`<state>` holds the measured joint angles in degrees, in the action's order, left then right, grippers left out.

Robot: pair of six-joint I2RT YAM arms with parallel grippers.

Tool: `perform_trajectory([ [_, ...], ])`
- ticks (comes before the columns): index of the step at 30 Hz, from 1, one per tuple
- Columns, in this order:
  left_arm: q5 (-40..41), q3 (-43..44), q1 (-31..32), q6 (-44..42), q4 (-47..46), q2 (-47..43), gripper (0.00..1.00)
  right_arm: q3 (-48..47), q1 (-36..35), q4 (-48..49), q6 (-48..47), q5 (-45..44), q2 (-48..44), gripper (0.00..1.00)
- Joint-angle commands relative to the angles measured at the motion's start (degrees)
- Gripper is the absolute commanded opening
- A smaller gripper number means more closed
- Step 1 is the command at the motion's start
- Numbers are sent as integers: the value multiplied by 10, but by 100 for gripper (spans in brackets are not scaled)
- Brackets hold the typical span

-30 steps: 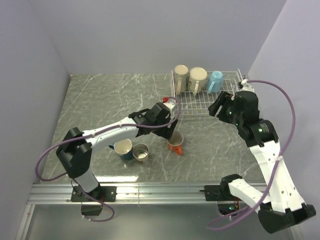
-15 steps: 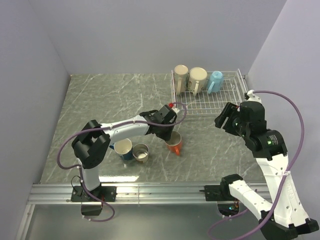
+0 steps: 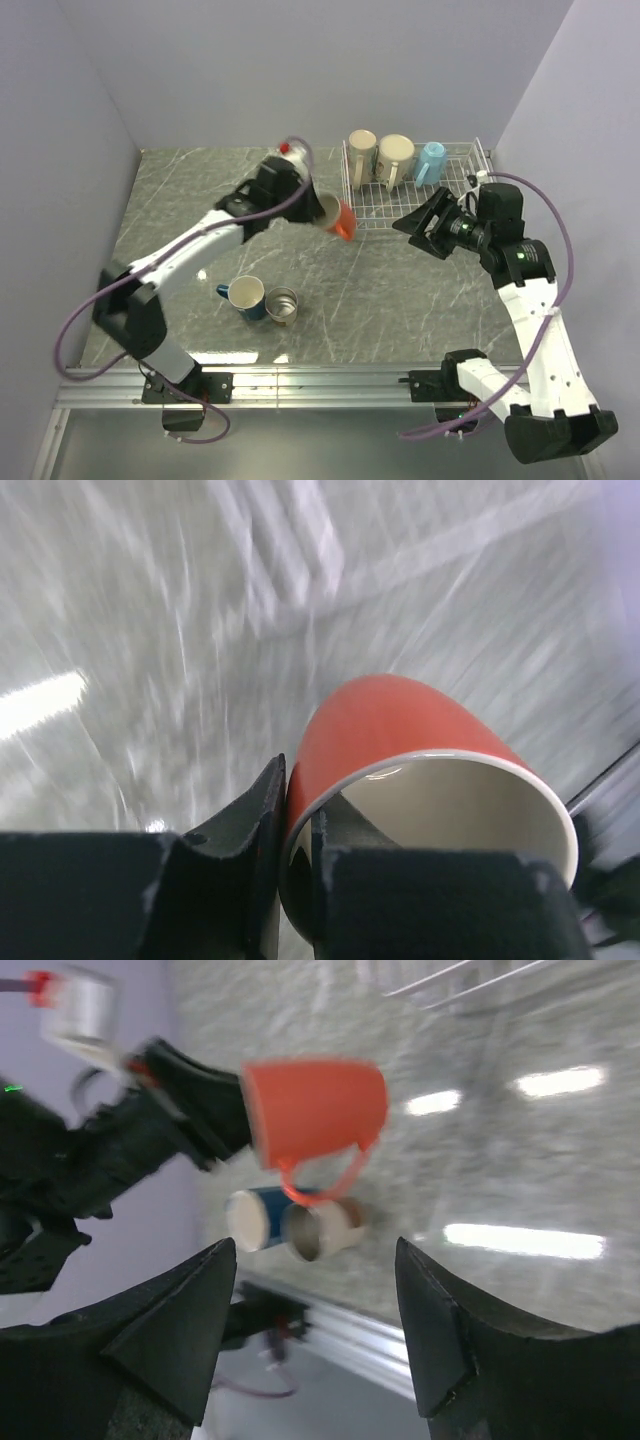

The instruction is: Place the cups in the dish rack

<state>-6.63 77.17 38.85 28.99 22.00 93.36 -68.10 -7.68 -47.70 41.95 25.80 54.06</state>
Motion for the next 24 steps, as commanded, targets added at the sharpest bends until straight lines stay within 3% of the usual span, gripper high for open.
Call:
perform_trajectory([
  [1,-69,15,-33,67,-183,-101,0,33,19,109,101,154,13,71],
  [3,-87,-2,-45,77,-242,-121,0,56,17,181,144,190,10,71],
  [5,-101,-21,-47,85,-280,-131,0,119,18,267,248,221,-1,71],
  [7,-123,-26,-47,98,-321,-130,0,203,18,452,387,245,-21,71],
  [9,-141,-21,-47,111,-332,-123,0,262,17,608,461,233,-34,71],
  [12,-146,-22,-47,126,-352,-120,1,286,17,717,537,226,-29,71],
  [18,-145,-16,-47,135,-358,-112,0,272,16,814,581,215,-20,71],
  [24,-154,-16,-47,170,-397,-103,0,256,10,772,538,220,0,71],
])
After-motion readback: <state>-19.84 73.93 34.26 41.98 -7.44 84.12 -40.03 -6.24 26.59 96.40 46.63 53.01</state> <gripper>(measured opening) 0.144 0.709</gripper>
